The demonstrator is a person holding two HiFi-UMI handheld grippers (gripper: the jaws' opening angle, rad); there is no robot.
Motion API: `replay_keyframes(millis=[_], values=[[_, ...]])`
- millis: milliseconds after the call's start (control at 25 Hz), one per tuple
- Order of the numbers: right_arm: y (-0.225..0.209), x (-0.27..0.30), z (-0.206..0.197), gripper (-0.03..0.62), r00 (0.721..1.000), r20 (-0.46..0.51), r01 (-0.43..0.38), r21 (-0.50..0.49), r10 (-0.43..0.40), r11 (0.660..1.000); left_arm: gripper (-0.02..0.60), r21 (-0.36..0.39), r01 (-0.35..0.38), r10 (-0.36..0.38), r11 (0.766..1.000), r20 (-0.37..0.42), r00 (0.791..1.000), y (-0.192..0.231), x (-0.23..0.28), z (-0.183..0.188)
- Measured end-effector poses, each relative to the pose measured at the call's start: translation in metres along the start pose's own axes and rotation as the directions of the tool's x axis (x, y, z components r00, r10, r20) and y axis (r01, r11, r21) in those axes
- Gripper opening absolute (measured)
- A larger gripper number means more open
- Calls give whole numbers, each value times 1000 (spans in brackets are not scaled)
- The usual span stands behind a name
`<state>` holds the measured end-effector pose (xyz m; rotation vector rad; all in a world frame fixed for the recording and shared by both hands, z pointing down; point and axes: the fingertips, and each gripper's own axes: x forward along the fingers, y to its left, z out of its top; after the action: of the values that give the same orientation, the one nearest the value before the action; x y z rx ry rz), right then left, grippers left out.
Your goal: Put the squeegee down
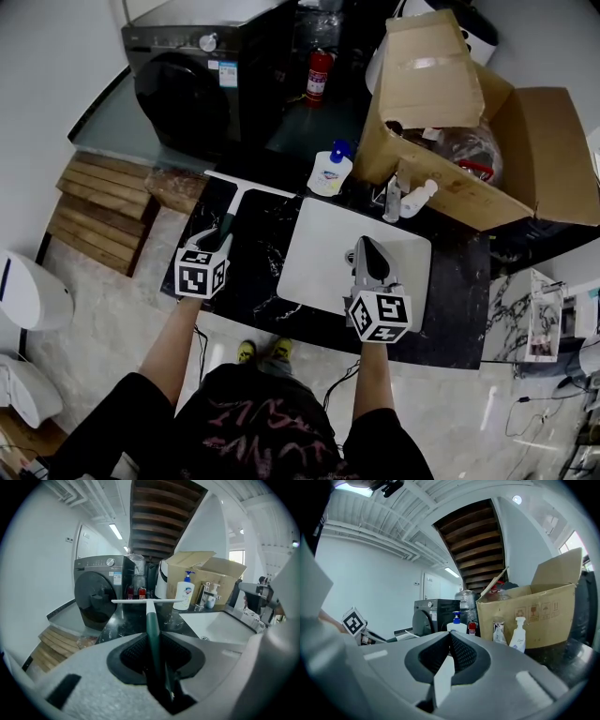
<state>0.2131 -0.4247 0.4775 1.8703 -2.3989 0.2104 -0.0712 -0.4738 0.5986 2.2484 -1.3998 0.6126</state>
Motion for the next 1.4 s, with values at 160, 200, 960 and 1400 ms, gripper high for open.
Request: replay_keyframes(millis=[160, 200, 960, 1400], values=[[-7, -1, -3, 2, 1000, -7, 11, 4, -11, 1000, 101, -10, -1, 1, 1000, -26, 1000, 0, 6, -9], [-8, -1, -4, 2, 1000, -10, 12, 5, -12, 1000, 101, -13, 0, 0, 1000, -32, 999, -1, 8, -10], [-24, -4, -14, 2, 999, -34, 43, 18, -42, 999, 101, 4, -2, 3, 1000, -97, 995, -6, 28, -32], [-22, -4, -18, 2, 998, -43, 41, 13, -40, 999, 103, 19, -7, 9, 1000, -121, 993, -6, 30, -36]])
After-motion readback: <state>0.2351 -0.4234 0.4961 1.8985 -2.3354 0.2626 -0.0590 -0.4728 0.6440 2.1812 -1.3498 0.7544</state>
